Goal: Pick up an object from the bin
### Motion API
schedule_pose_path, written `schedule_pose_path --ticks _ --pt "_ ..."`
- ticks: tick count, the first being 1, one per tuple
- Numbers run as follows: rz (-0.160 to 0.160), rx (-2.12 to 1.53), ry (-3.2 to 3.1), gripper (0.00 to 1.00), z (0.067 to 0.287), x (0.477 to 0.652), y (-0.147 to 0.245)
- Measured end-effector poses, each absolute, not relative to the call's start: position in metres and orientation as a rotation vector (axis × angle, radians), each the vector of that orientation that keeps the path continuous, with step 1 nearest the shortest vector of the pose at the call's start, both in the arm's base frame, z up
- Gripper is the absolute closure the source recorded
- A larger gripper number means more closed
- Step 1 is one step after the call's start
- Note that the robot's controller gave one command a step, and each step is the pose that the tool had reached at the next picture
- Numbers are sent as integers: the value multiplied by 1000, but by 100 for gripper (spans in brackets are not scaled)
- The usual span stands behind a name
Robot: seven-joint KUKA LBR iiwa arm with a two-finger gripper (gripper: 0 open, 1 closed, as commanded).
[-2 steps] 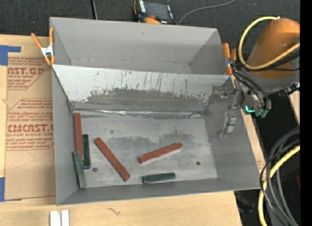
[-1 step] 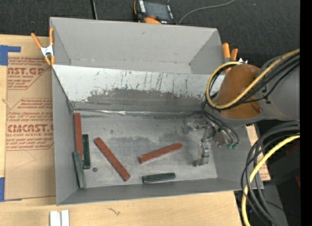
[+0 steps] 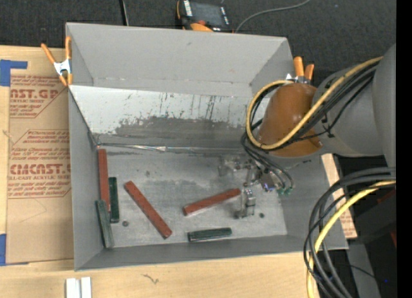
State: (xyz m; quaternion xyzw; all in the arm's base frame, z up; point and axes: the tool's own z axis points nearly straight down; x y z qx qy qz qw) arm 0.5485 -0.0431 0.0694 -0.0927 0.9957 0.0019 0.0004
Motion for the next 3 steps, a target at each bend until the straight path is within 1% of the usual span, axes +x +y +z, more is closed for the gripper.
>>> schedule_pose_path --ticks 1,2,3 --pt "1 -284 3128 100 70 548 -47" --pt "-5 -592 3073 100 262 555 -53" --pt "0 -593 3081 0 257 553 -52"
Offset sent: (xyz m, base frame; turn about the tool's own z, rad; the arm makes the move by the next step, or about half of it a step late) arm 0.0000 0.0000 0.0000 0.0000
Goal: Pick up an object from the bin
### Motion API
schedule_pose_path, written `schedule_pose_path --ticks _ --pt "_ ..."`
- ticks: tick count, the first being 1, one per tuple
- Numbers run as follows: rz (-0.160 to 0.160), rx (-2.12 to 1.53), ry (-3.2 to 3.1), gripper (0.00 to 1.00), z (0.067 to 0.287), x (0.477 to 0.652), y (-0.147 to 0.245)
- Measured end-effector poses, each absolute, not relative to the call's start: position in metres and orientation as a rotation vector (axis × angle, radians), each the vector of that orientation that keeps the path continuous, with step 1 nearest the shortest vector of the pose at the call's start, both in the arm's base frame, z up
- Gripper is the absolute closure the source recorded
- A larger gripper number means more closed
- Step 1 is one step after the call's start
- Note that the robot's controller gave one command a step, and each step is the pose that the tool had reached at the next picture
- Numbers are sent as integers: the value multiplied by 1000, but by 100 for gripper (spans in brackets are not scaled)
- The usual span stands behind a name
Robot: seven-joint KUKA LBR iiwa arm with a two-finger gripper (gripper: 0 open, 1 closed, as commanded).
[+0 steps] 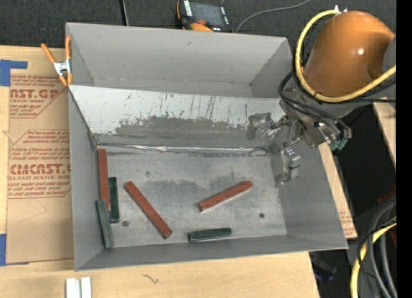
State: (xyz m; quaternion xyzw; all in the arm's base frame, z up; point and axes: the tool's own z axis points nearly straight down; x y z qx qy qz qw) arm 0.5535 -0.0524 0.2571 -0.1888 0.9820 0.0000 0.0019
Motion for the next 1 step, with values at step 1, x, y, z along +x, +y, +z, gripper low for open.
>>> schedule_pose_path --ticks 1 --pt "5 -1184 2913 0 128 561 -23"
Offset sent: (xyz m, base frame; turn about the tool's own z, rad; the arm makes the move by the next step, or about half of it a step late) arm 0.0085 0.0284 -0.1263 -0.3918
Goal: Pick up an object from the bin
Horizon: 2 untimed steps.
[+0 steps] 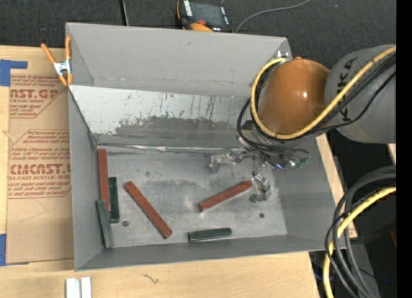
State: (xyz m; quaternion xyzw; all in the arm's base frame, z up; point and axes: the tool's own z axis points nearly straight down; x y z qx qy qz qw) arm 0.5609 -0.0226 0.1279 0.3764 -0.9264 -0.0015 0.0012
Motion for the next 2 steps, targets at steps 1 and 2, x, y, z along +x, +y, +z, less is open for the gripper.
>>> schedule_pose_path --ticks 1,2 --pt "-8 1198 -2899 0 66 540 -22" --pt "-2 1200 -2905 100 70 543 -22"
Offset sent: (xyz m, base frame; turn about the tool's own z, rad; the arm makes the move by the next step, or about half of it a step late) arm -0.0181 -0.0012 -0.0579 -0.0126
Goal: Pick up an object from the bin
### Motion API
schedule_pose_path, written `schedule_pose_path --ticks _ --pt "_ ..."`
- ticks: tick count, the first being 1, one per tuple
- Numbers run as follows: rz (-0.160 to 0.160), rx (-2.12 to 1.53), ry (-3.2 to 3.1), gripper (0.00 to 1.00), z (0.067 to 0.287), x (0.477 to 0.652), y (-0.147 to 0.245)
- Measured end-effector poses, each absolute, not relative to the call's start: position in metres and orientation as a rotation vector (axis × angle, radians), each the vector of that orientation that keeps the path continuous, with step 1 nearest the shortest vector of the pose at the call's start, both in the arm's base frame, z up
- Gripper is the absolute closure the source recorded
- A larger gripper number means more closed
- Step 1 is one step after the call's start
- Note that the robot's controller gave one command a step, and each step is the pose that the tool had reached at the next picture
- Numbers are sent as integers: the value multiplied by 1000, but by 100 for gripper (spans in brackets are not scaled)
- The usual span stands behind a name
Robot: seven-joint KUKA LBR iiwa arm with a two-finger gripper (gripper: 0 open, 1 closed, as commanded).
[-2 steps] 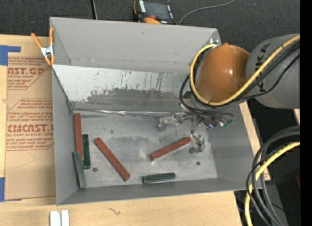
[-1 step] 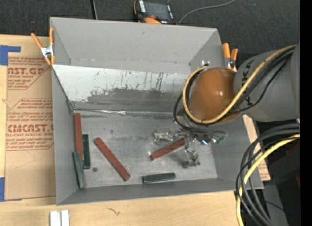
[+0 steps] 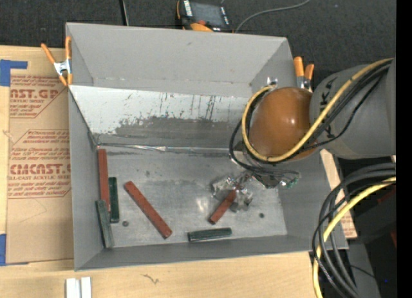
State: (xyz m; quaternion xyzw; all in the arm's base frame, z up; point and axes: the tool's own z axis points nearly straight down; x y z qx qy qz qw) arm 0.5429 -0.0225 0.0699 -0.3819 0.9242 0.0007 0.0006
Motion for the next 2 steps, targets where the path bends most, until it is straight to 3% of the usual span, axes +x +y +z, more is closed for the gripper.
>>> schedule_pose_path --ticks 1,2 --pt "-5 -1222 2884 100 225 534 -10" --pt "-3 -1372 2821 100 227 574 -40"
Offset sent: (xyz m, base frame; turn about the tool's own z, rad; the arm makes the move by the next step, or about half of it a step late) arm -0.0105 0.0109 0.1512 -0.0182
